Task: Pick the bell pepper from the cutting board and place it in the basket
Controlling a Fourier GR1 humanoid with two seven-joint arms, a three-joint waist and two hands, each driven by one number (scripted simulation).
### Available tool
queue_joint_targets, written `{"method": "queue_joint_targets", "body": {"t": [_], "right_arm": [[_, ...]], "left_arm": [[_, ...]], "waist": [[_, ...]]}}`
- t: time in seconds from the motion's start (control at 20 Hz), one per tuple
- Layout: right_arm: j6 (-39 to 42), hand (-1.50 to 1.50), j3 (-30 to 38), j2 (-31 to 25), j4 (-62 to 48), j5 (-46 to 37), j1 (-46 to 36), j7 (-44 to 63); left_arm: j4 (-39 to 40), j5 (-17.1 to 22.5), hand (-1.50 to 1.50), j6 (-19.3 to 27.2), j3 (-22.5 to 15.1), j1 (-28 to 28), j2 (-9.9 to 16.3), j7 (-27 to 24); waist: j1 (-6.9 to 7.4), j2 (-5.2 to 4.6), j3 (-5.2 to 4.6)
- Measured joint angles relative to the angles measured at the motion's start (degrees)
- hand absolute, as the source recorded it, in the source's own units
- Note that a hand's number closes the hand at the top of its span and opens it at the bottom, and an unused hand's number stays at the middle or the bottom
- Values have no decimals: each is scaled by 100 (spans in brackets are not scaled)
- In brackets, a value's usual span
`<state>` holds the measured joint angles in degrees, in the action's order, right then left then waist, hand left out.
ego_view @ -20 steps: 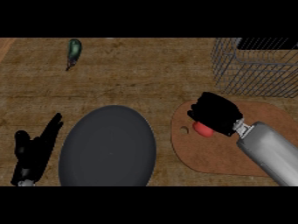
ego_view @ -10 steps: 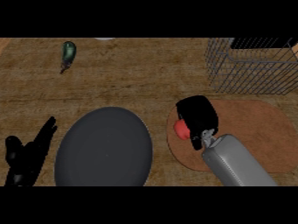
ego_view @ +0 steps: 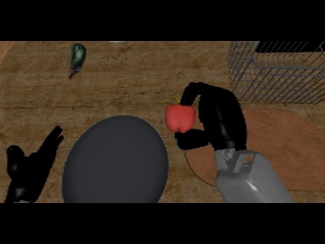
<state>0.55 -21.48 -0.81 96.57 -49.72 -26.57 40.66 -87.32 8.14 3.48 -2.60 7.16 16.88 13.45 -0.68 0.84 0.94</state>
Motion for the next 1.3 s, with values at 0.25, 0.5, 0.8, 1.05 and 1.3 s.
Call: {"method": "queue_joint_targets", "body": {"t": [0.25, 0.5, 0.8, 1.05, 1.3], "right_arm": [[-342, 150, 373, 50, 819, 82, -717, 957], [36, 150, 970, -34, 1136, -141, -1560, 1671], [353, 150, 1980, -464, 1042, 70, -2351, 1820], [617, 150, 2710, -950, 427, 414, -2930, 1737], [774, 150, 3176, -1462, -194, 678, -3059, 1427]], "left_arm": [[-3, -51, 0, 16, 2, 5, -36, -43], [11, -154, 0, 45, -26, 26, -96, -148], [3, -243, 0, 101, -70, -47, -177, -35], [-52, -202, 0, 10, -42, -87, -138, 129], [-67, -222, 0, -29, -16, -46, -164, 44]], "waist": [[24, 5, -10], [24, 2, -15], [41, -18, -16], [84, -40, -28], [105, -49, -24]]}}
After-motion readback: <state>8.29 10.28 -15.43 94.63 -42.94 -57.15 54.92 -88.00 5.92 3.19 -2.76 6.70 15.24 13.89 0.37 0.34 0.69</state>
